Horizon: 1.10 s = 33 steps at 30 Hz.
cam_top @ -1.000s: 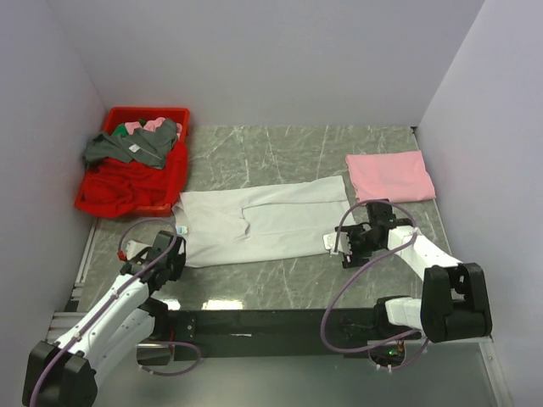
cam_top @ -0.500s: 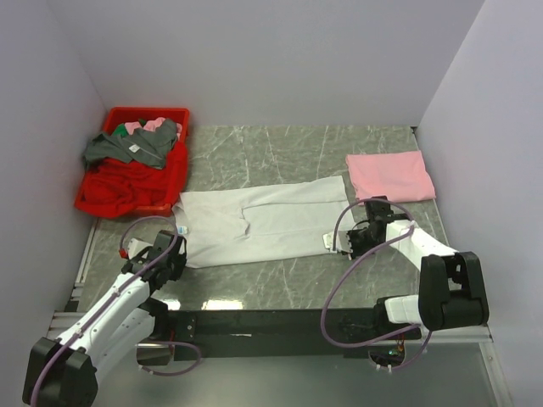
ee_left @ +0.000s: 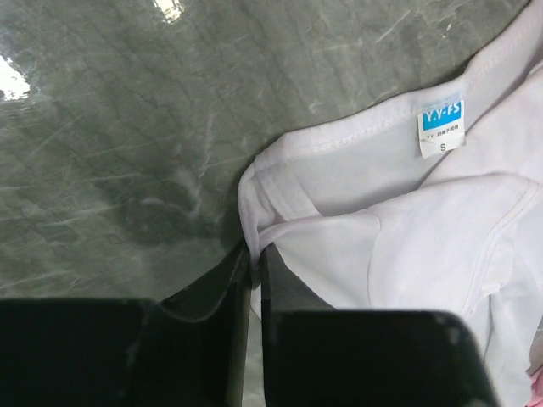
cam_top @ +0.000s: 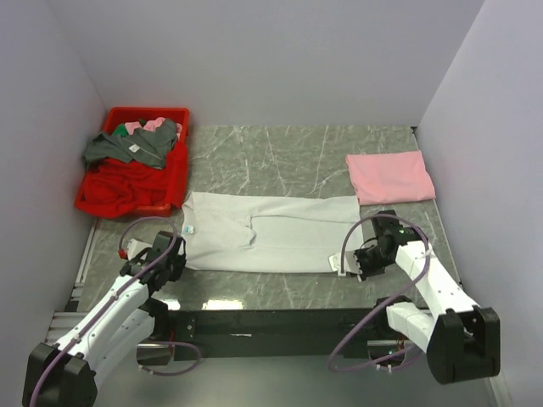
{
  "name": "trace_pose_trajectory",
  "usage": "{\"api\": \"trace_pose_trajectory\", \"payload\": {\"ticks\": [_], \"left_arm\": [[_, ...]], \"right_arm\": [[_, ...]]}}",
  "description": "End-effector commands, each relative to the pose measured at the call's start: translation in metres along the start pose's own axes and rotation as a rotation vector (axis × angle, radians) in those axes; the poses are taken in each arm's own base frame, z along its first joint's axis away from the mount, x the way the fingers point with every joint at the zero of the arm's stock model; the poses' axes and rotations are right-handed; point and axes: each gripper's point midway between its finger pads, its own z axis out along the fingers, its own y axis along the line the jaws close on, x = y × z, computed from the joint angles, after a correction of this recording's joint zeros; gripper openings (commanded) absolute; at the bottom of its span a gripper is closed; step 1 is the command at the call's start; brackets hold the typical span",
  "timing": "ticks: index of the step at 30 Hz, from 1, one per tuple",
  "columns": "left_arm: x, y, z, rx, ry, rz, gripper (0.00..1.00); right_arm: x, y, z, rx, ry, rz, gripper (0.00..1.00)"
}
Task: Fold and stack the t-shirts
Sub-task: Fold the tshirt
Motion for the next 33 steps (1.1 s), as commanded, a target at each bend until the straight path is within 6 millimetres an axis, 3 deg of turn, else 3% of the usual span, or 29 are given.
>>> {"api": "trace_pose_trajectory", "payload": {"ticks": [1, 2, 3, 4, 5, 6, 7, 11, 12, 13, 15, 16, 18, 19, 20, 21, 22, 23, 24, 25, 26, 27, 28, 29, 33], "left_arm": [[-0.002, 0.003, -0.003, -0.007, -0.005, 0.018, 0.15], [-0.003, 0.006, -0.005, -0.018, -0.005, 0.022, 0.18], [-0.004, 0.005, -0.007, -0.016, -0.003, 0.026, 0.23], [-0.006, -0.001, -0.013, 0.001, -0.005, 0.029, 0.34], [-0.008, -0.005, -0.019, 0.017, -0.003, 0.035, 0.41], [-0.009, -0.009, -0.024, 0.037, -0.001, 0.060, 0.47], [-0.012, -0.020, -0.033, 0.074, 0.002, 0.054, 0.61], [-0.011, -0.060, -0.068, 0.289, 0.052, 0.105, 0.70], [-0.013, -0.077, -0.076, 0.372, 0.039, 0.169, 0.72], [-0.013, -0.092, -0.088, 0.441, 0.046, 0.201, 0.81], [-0.009, -0.111, -0.091, 0.516, 0.036, 0.378, 0.89], [-0.013, -0.138, -0.103, 0.590, 0.014, 0.412, 0.89], [-0.005, -0.148, -0.074, 0.485, 0.039, 0.578, 0.89], [-0.011, -0.172, -0.080, 0.494, 0.028, 0.615, 0.86], [0.001, -0.172, -0.050, 0.392, 0.079, 0.694, 0.82], [0.000, -0.180, -0.041, 0.369, 0.073, 0.775, 0.76], [-0.006, -0.202, -0.042, 0.374, 0.048, 0.805, 0.74], [-0.002, -0.200, -0.015, 0.287, 0.062, 0.854, 0.72], [-0.006, -0.204, -0.005, 0.255, 0.044, 0.915, 0.70], [-0.013, -0.224, -0.004, 0.250, 0.011, 0.931, 0.63], [-0.007, -0.213, 0.019, 0.162, 0.049, 0.983, 0.59], [-0.012, -0.214, 0.028, 0.121, 0.038, 1.021, 0.50], [-0.014, -0.226, 0.030, 0.121, 0.028, 1.035, 0.44], [-0.009, -0.217, 0.047, 0.063, 0.058, 1.069, 0.41], [-0.008, -0.219, 0.067, 0.008, 0.069, 1.141, 0.36]], "right_arm": [[-0.029, 0.036, -0.003, -0.089, -0.096, 0.000, 0.00], [-0.036, 0.037, -0.003, -0.090, -0.109, -0.033, 0.02], [-0.040, 0.034, -0.005, -0.074, -0.119, -0.041, 0.09], [-0.048, 0.027, -0.007, -0.030, -0.145, -0.018, 0.20], [-0.052, 0.022, -0.009, -0.009, -0.157, -0.010, 0.42], [-0.057, 0.010, -0.017, 0.030, -0.168, -0.012, 0.49], [-0.062, -0.003, -0.022, 0.079, -0.186, 0.050, 0.52], [-0.074, -0.046, -0.048, 0.201, -0.245, 0.179, 0.61], [-0.074, -0.059, -0.058, 0.243, -0.258, 0.210, 0.61], [-0.074, -0.073, -0.059, 0.269, -0.281, 0.282, 0.61], [-0.076, -0.092, -0.064, 0.307, -0.335, 0.362, 0.61], [-0.071, -0.108, -0.066, 0.339, -0.368, 0.455, 0.61], [-0.073, -0.125, -0.070, 0.357, -0.431, 0.553, 0.61], [-0.066, -0.132, -0.069, 0.352, -0.454, 0.637, 0.61], [-0.065, -0.136, -0.071, 0.349, -0.476, 0.671, 0.60], [-0.067, -0.140, -0.073, 0.335, -0.517, 0.718, 0.60], [-0.065, -0.146, -0.077, 0.351, -0.534, 0.730, 0.59], [-0.054, -0.149, -0.082, 0.382, -0.540, 0.771, 0.59], [-0.052, -0.150, -0.084, 0.389, -0.548, 0.786, 0.59], [-0.048, -0.152, -0.086, 0.403, -0.554, 0.802, 0.59], [-0.042, -0.152, -0.087, 0.418, -0.552, 0.818, 0.59], [-0.039, -0.151, -0.086, 0.421, -0.548, 0.827, 0.59], [-0.036, -0.151, -0.086, 0.429, -0.548, 0.837, 0.59], [-0.033, -0.151, -0.087, 0.433, -0.547, 0.843, 0.59], [-0.023, -0.149, -0.084, 0.427, -0.553, 0.883, 0.59]]}}
